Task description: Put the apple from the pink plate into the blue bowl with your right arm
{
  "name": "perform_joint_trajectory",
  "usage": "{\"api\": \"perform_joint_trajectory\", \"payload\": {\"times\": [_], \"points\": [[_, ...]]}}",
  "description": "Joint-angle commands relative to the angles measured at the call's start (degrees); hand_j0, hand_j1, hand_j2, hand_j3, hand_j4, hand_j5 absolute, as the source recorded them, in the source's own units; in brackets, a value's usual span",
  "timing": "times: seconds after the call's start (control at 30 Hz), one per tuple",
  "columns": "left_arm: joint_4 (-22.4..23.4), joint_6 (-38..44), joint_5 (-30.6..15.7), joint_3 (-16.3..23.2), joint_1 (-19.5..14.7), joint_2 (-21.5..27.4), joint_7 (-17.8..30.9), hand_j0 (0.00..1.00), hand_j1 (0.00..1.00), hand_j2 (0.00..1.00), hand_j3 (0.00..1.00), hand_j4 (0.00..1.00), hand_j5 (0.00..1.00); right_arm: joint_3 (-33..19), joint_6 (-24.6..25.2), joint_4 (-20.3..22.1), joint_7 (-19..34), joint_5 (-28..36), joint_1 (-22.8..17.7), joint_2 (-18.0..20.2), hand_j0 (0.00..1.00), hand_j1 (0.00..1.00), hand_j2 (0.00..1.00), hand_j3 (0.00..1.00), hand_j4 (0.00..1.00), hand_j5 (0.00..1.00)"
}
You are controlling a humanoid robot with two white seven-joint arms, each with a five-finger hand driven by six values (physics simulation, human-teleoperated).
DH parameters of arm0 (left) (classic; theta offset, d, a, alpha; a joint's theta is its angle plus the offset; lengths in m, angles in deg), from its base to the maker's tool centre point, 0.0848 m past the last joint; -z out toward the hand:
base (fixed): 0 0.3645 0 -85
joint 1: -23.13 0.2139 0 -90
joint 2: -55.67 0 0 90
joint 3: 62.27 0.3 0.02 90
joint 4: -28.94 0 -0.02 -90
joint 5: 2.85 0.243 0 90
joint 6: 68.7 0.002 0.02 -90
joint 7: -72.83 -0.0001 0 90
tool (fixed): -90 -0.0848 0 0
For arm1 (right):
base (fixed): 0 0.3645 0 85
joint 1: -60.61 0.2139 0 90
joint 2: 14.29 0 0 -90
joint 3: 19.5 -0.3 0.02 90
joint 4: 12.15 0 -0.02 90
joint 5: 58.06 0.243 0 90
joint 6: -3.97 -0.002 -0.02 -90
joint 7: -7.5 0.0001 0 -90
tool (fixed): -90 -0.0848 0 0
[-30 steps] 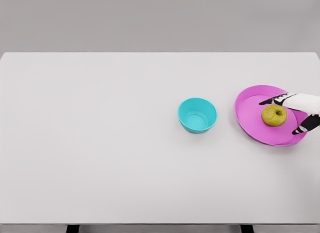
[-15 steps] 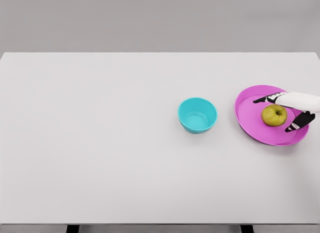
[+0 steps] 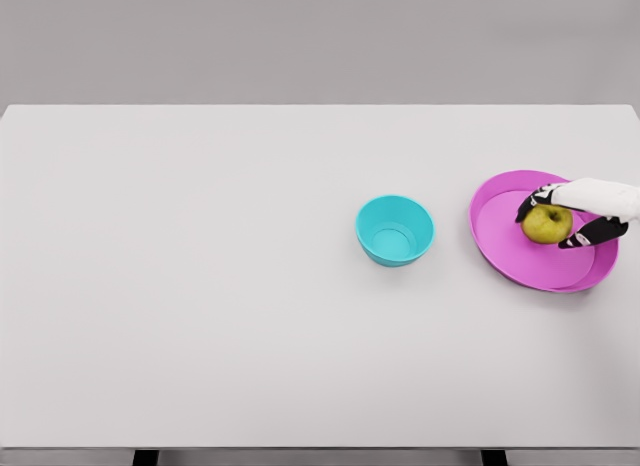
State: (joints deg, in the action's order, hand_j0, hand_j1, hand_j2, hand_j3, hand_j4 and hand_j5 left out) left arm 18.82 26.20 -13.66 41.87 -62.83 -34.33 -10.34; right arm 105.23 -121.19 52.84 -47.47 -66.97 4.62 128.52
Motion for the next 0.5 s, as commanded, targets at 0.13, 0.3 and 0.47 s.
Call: {"api": "perform_joint_trajectory", "payload": {"times": [0.13, 0.3, 0.47], "points": [[0.01, 0.03, 0.0, 0.01, 0.0, 0.0, 0.02, 1.0, 1.0, 1.0, 1.0, 1.0, 1.0, -0.37, 0.16, 0.32, -0.03, 0.38, 1.67, 0.19, 0.6, 0.6, 0.6, 0.6, 0.6, 0.6], [0.01, 0.02, 0.0, 0.01, 0.0, 0.0, 0.02, 1.0, 1.0, 1.0, 1.0, 1.0, 1.0, -0.37, 0.16, 5.5, -0.03, 0.38, 2.37, 0.19, 0.6, 0.6, 0.6, 0.6, 0.6, 0.6], [0.01, 0.03, 0.0, 0.01, 0.0, 0.0, -0.06, 1.0, 1.0, 1.0, 1.0, 1.0, 1.0, -0.28, 0.16, 11.92, -0.03, 0.38, 3.08, -0.07, 0.6, 0.6, 0.6, 0.6, 0.6, 0.6]]}}
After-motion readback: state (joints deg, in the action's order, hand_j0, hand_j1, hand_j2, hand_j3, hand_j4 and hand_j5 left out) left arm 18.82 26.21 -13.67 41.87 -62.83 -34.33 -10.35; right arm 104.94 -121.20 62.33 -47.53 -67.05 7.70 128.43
